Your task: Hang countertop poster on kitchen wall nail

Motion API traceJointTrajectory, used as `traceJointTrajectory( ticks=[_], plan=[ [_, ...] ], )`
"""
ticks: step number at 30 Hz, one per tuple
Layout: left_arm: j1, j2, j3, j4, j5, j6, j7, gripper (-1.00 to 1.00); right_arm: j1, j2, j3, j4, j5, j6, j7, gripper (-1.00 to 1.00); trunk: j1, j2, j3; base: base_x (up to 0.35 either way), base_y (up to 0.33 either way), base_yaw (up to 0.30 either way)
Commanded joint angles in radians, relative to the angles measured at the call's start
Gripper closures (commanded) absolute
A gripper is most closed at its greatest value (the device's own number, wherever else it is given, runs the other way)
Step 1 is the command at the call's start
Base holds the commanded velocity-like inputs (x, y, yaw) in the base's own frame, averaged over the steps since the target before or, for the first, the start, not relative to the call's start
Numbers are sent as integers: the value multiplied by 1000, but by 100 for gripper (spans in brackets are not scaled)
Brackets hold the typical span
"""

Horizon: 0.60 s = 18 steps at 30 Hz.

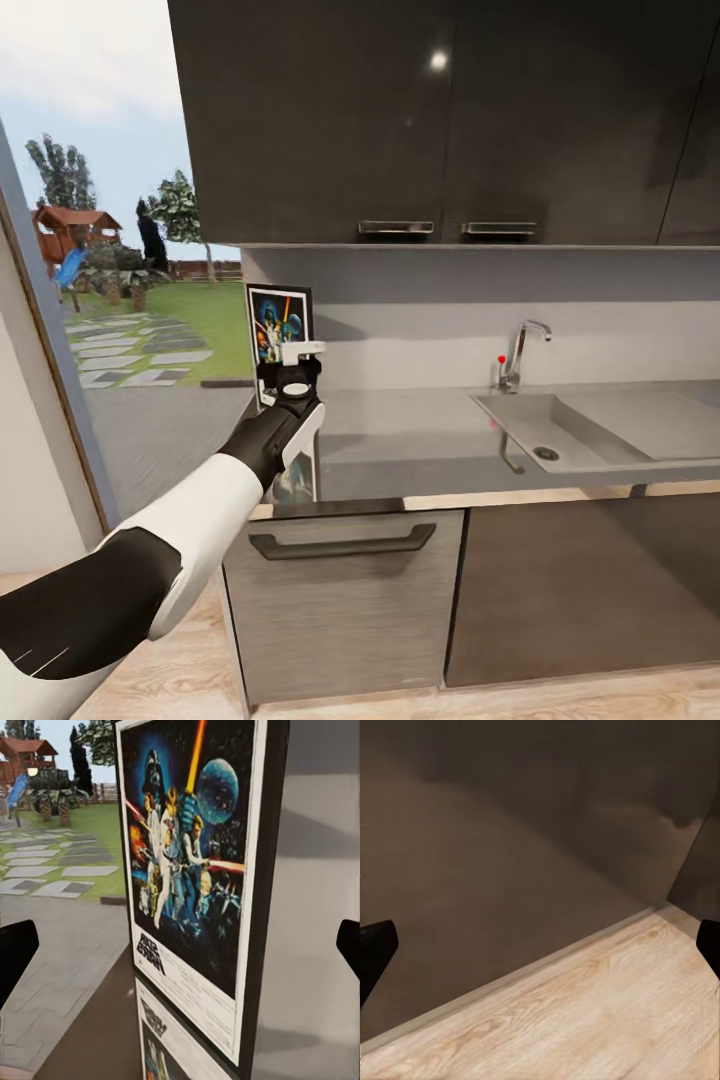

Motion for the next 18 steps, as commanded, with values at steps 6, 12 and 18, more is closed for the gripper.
traceJointTrajectory(
  ticks=[6,12,18],
  plan=[
    [-1,0,-4,15,2,3,7,-100,0,0,1,3,1,-1,-4,-100,1,-1,-1,313,0,0],
    [-1,0,-4,17,2,3,7,-100,0,0,1,4,1,-1,-4,-100,1,-1,-1,194,0,0],
    [-1,0,-5,18,2,3,7,-100,0,0,3,4,1,-1,-4,-100,1,-1,-1,176,-57,0]
  ],
)
